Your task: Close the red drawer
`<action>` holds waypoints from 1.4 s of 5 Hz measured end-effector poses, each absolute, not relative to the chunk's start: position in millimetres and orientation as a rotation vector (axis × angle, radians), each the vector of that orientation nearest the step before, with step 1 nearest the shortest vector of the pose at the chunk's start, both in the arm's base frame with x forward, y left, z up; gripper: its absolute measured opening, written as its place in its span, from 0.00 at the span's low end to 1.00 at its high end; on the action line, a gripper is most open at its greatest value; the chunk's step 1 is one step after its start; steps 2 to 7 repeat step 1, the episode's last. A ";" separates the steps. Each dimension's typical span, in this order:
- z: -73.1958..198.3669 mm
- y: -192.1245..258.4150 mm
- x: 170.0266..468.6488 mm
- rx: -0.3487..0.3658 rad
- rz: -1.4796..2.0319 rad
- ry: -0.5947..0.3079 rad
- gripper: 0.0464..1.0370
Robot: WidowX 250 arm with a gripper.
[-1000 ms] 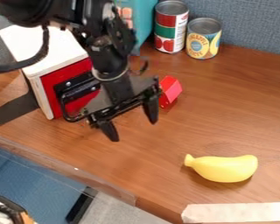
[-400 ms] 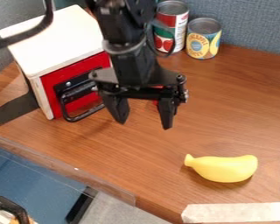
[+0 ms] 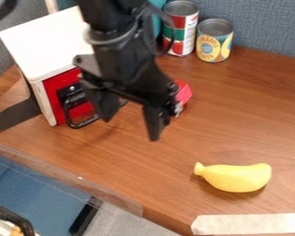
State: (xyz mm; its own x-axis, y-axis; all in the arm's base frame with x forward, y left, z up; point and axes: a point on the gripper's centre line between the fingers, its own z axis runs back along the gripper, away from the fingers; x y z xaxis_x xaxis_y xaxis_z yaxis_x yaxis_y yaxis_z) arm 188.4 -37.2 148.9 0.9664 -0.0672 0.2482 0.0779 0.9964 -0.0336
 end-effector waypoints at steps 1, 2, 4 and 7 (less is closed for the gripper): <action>147.5 -38.1 169.9 -0.014 -0.117 -0.249 0.96; 147.5 -38.1 169.9 -0.014 -0.117 -0.249 0.96; 147.5 -38.1 169.9 -0.014 -0.117 -0.249 0.96; 147.5 -38.1 169.9 -0.014 -0.117 -0.249 0.96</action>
